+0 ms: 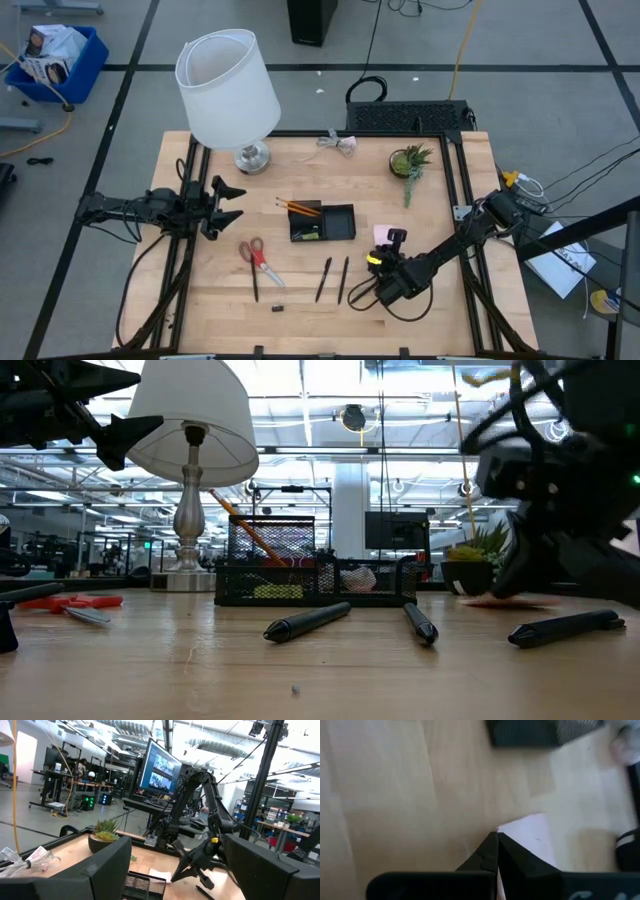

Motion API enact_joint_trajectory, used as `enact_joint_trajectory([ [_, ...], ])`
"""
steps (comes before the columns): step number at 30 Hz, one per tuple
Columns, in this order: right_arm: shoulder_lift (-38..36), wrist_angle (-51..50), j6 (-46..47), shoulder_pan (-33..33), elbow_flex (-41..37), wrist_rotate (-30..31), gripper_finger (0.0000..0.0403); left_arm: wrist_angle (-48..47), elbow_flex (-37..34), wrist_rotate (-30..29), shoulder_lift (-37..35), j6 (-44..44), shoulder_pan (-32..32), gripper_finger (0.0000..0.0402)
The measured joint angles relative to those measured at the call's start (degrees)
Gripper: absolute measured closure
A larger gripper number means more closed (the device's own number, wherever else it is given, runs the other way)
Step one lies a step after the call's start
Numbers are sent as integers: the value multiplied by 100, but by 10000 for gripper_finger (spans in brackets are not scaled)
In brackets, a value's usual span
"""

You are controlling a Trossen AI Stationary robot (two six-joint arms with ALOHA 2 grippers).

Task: Pick and place office supplies into organizer
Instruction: Put the pink sticky notes into the black desk organizer

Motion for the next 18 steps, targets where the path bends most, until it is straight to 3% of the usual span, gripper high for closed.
enact_joint_trajectory([
  [13, -13, -512, -763, -39, 1227, 738, 403, 0, 0, 0, -2, 0, 0, 82],
  [18, -13, -768, -883, -39, 1480, 768, 403, 0, 0, 0, 0, 0, 0, 82],
])
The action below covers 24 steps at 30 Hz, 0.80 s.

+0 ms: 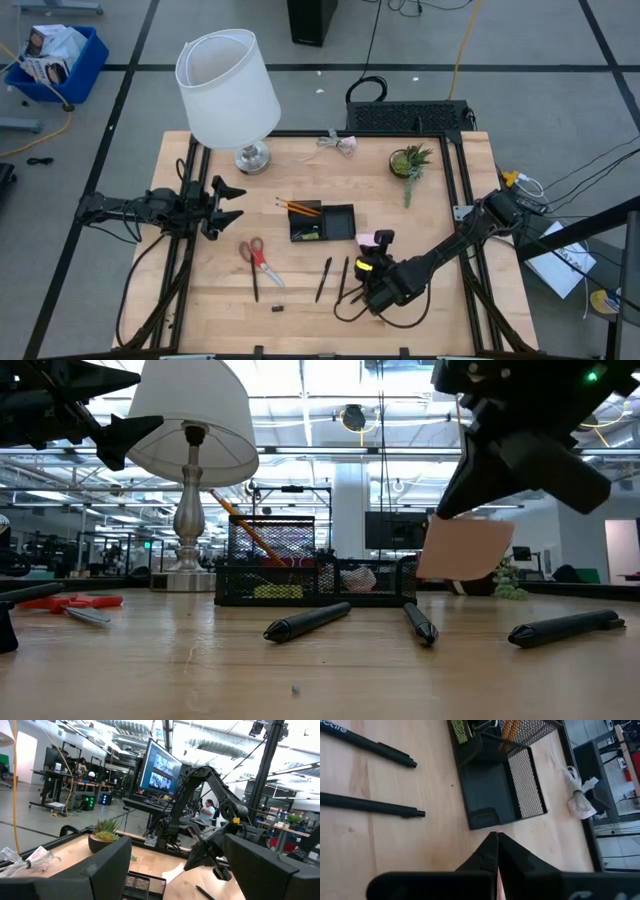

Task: Pick and place office supplies into organizer
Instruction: Put the pink sticky notes into the black desk organizer

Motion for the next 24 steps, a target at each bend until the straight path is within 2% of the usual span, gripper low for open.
enact_joint_trajectory([
  [10, -2, -878, 179, 0, 132, -26, 403, -2, 0, 0, -1, 0, 0, 82],
  [17, -4, -926, 254, -44, 136, -241, 403, 0, 0, 0, 0, 0, 0, 82],
  [20, -8, -945, 275, -40, 136, -647, 403, 0, 0, 0, 0, 0, 0, 82],
  [24, -24, -772, -100, 42, 137, -1711, 396, -1, 0, 0, -2, 0, 0, 82],
])
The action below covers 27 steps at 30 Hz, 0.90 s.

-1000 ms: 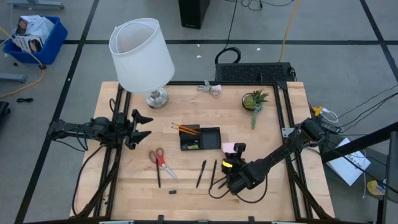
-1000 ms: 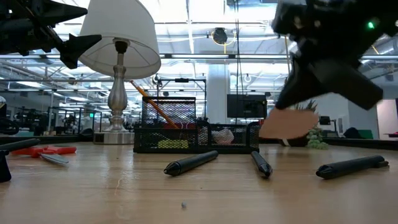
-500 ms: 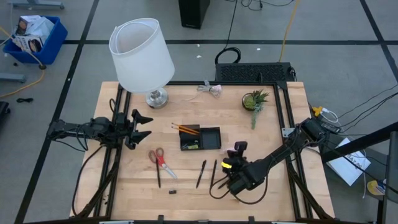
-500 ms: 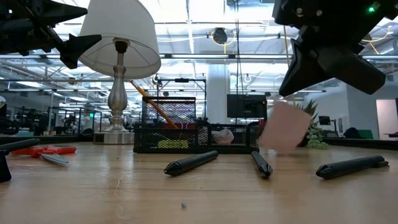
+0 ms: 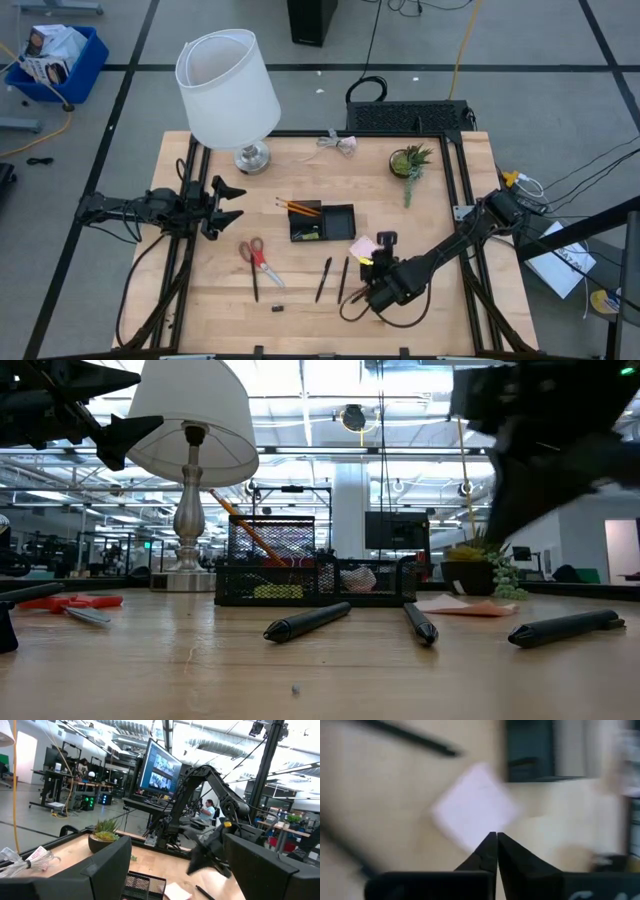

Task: Pick and place office supplies into organizer
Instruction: Put the pink sticky notes into the black desk organizer

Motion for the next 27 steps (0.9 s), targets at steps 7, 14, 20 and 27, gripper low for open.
enact_joint_trajectory([
  [7, -2, 908, -872, 250, -143, -523, 313, 1, 0, 0, 1, -1, 0, 82],
  [14, -2, 1515, -970, 185, -692, -266, 236, 1, 0, 0, 0, 0, 0, 82],
  [20, -2, 2114, -1183, 61, -1208, -120, 237, 1, -1, 0, 0, 0, 0, 82],
  [27, -39, 3069, -1595, -29, -1656, -9, 249, 1, 0, 0, 1, -1, 0, 82],
])
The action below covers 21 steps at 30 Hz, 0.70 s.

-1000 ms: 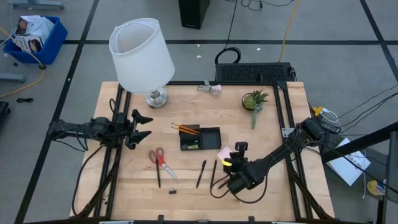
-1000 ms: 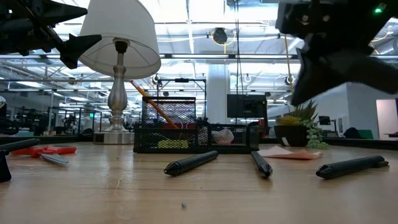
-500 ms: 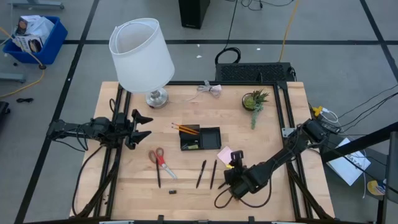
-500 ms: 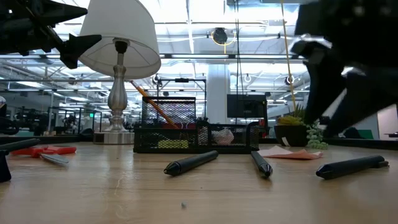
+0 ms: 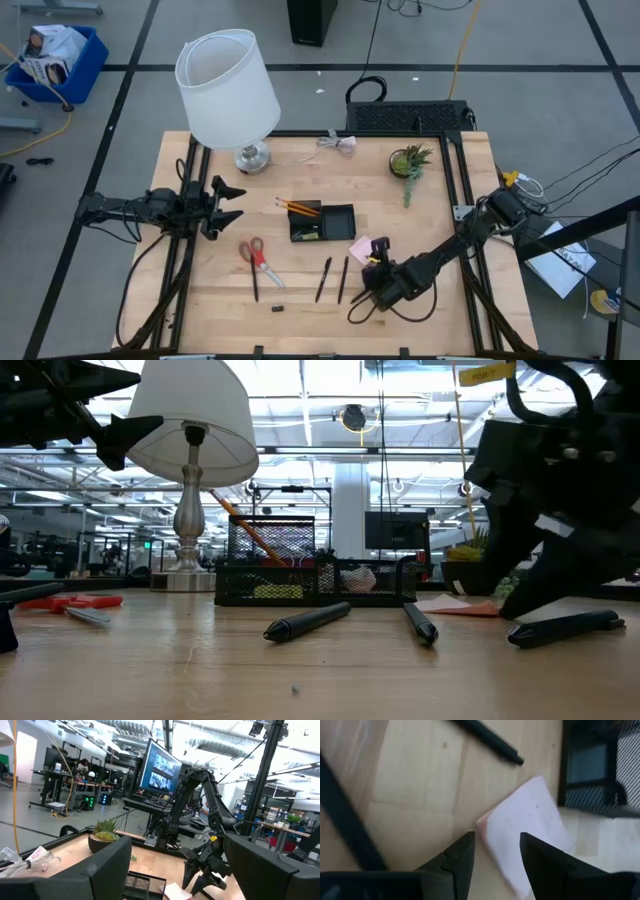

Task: Pick and place office supplies into organizer
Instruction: Put the pink sticky notes into the black desk organizer

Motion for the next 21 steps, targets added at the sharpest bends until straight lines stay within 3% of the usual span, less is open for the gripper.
enact_joint_trajectory([
  [4, 7, 549, -103, -59, -194, 49, 249, 0, 0, 0, 1, 1, 0, 82],
  [12, 22, 497, 188, -156, -220, -102, 272, 0, 0, 0, -1, 1, 0, 82],
  [21, 29, 549, 797, -436, -225, -436, 389, 0, 0, 0, 1, 1, 0, 82],
])
